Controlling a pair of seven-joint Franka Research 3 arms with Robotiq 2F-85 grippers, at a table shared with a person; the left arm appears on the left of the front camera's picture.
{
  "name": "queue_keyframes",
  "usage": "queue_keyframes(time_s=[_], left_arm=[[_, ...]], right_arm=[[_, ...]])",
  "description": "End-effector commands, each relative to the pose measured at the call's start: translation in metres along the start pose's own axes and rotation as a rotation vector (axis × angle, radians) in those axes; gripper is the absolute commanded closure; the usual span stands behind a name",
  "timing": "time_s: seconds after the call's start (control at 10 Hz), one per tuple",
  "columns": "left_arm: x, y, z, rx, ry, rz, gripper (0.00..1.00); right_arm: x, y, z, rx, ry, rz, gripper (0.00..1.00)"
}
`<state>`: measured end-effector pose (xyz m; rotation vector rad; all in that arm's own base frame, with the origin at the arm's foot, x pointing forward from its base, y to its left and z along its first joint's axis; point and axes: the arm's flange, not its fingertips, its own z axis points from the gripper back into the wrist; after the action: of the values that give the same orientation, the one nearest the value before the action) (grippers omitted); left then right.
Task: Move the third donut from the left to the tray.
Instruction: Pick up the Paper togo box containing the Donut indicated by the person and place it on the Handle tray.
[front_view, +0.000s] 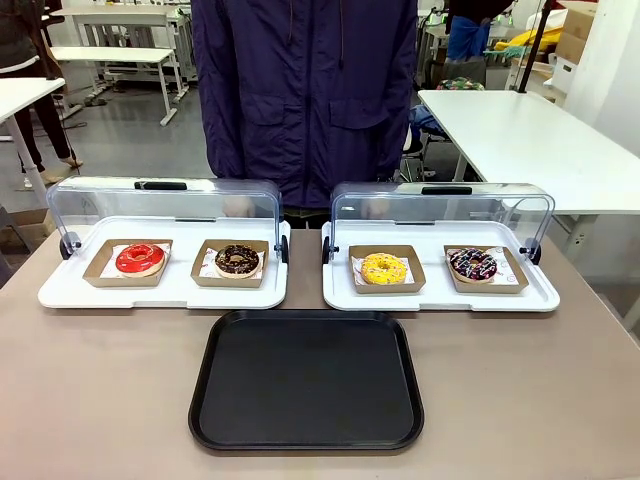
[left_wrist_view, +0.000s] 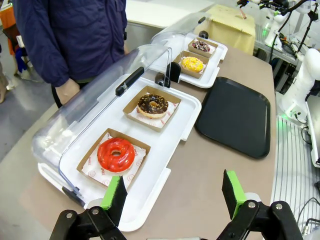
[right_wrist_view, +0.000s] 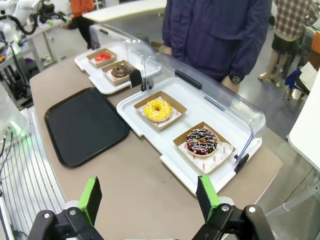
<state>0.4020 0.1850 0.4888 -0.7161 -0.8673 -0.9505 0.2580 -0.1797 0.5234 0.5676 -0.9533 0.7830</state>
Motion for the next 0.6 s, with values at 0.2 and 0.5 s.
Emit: queue_keyframes(time_s=[0.2, 0.5], left_arm=[[0.001, -0.0013, 0.001, -0.006, 0.0, -0.008, 0.0], [0.001, -0.0013, 0.001, -0.006, 0.0, -0.008, 0.0]], right_arm=[[0.0018, -0.0009, -0.0001, -0.001, -0.02, 0.024, 0.0], [0.0018, -0.0009, -0.0001, -0.001, -0.02, 0.024, 0.0]])
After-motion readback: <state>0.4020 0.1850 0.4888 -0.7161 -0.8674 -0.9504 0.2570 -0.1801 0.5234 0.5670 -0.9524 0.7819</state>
